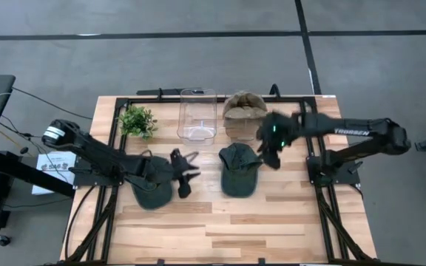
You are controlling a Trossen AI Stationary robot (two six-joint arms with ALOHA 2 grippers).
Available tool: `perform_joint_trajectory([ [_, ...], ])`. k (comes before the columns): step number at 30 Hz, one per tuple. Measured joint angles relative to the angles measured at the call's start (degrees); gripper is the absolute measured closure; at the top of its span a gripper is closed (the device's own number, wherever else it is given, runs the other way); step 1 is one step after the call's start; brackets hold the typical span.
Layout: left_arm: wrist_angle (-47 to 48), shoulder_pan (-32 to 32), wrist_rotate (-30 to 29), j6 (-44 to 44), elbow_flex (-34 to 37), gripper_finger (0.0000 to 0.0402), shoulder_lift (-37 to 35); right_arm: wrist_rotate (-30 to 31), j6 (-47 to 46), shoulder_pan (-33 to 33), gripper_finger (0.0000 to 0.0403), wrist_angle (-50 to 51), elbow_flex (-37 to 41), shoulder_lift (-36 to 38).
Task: Pick & Place hat
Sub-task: Put the right blue cap into the left transparent bin
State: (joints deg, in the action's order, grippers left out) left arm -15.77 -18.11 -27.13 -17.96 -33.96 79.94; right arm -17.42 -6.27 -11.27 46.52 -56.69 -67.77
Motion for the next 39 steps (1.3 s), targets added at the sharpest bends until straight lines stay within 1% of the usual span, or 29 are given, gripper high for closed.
perform_joint_trajectory([
  [3, -2.6, -4.1, -0.1, -4.6, 0.0, 0.0304, 4.2, 7.5, -8.4, 9.2, 0.0259, -8.6, 6.1, 0.7],
  [6, -7.6, -8.0, -1.0, -8.3, 0.0, 0.0308, 7.8, 16.5, -16.7, 17.7, 0.0263, -17.5, 10.9, 0.5],
  [8, -11.9, -10.5, -5.0, -11.5, 0.0, 0.031, 10.3, 23.2, -22.3, 23.0, 0.0267, -22.2, 13.2, -0.1],
  [12, -19.7, -13.3, -15.1, -17.5, 0.0, 0.0315, 15.8, 37.5, -31.9, 32.9, 0.0275, -26.7, 15.7, -1.4],
  [15, -26.8, -13.2, -17.6, -19.6, -0.3, 0.0319, 19.8, 45.6, -36.7, 39.2, 0.0279, -28.5, 16.2, -2.7],
  [17, -32.5, -12.4, -17.3, -21.5, -1.3, 0.0321, 23.0, 49.0, -38.7, 42.6, 0.028, -29.6, 16.6, -3.3],
  [19, -35.9, -11.8, -17.7, -24.9, -2.2, 0.0323, 25.4, 50.7, -40.6, 45.4, 0.0279, -31.4, 16.6, -4.2],
  [22, -36.3, -10.6, -16.8, -31.9, -4.6, 0.0325, 28.9, 51.3, -43.0, 48.6, 0.0277, -33.3, 16.6, -5.0],
  [24, -36.4, -9.5, -14.1, -34.6, -6.7, 0.0326, 31.4, 51.3, -43.8, 50.2, 0.0276, -35.7, 16.5, -5.5],
  [28, -36.5, -8.0, -10.9, -35.3, -9.1, 0.0326, 33.1, 51.4, -43.8, 53.1, 0.027, -39.1, 16.5, -5.8],
  [32, -36.6, -7.1, -11.0, -35.1, -10.2, 0.0326, 33.0, 52.1, -44.6, 54.9, 0.0259, -39.7, 16.6, -5.8],
  [34, -36.3, -6.7, -10.9, -35.1, -10.6, 0.0326, 33.0, 52.3, -44.8, 55.2, 0.0252, -39.6, 16.6, -5.8],
  [39, -36.1, -5.4, -7.2, -35.1, -10.7, 0.0326, 33.0, 52.3, -44.8, 55.4, 0.0232, -39.3, 16.6, -5.8],
])
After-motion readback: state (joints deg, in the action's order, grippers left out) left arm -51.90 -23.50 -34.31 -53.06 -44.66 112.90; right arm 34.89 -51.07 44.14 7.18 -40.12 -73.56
